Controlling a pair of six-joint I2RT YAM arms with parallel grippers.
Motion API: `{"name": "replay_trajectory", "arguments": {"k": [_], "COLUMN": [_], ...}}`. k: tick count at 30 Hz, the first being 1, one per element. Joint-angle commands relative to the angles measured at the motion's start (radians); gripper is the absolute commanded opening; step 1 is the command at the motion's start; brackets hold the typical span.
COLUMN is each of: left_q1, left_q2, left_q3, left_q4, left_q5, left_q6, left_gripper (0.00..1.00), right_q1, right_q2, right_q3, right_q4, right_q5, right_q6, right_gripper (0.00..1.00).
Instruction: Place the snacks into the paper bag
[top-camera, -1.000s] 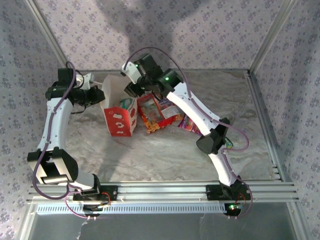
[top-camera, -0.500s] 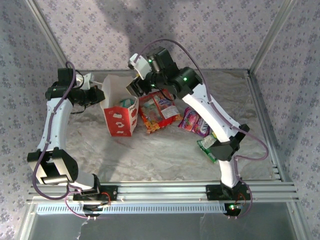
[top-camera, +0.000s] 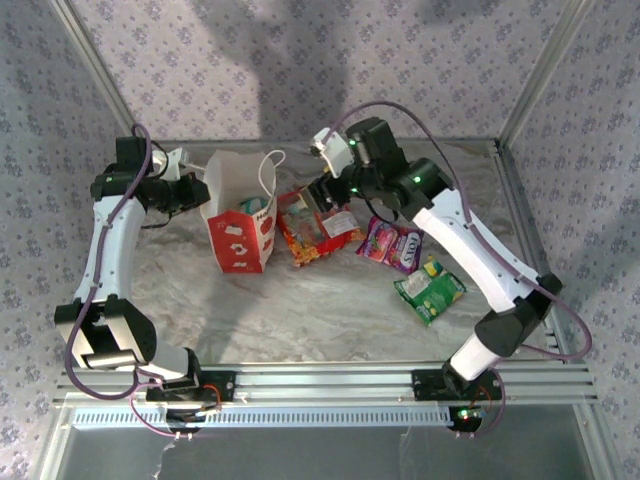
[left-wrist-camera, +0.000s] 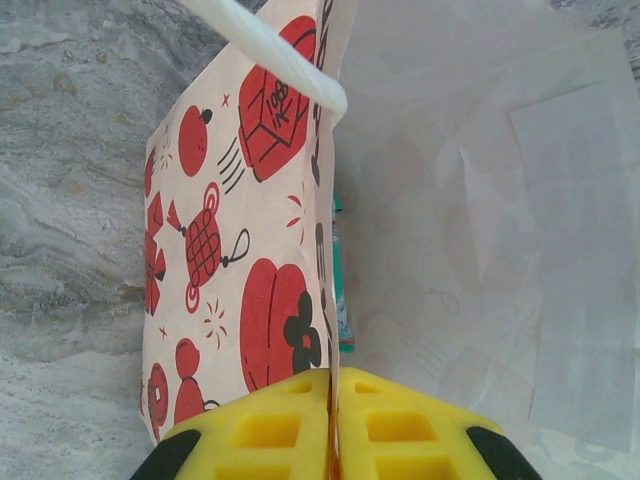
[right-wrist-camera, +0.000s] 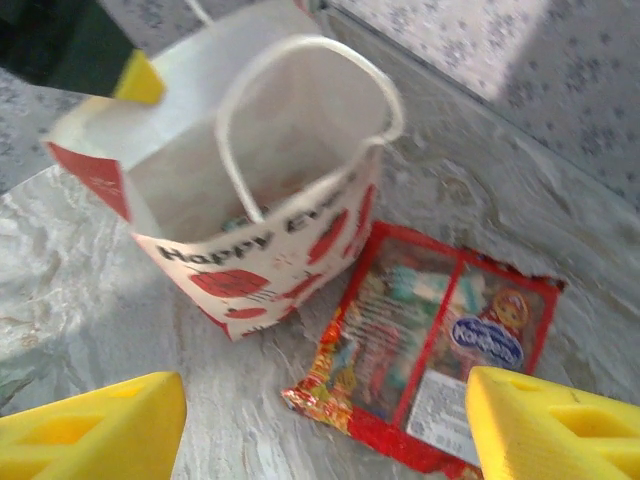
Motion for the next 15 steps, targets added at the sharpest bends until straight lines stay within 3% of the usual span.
{"name": "replay_trajectory", "arguments": {"k": [1,7,15], "left_q1": [0.004,0.004,0.004], "left_q2": [-0.023,-0.022,-0.022], "left_q3": [0.023,0.031,0.026], "left_q4": [-0.04,-0.049,-0.053], "left_q5": [-0.008,-0.013,-0.025], "left_q6": [0.014,0.02,0.024], "left_gripper": [0.1,0.11,0.11], "right_q1": [-0.054,-0.152,-0.23], "right_q2": [-0.035,0.033,0.222], "right_q3": [-0.079,-0.141,-0.068], "right_q4": [0.041,0.033,0.017], "right_q5": [-0.012,-0.056,-0.093], "right_q6": [0.06,0.084,0.086], "right_gripper": [0.76,0.75,0.78]}}
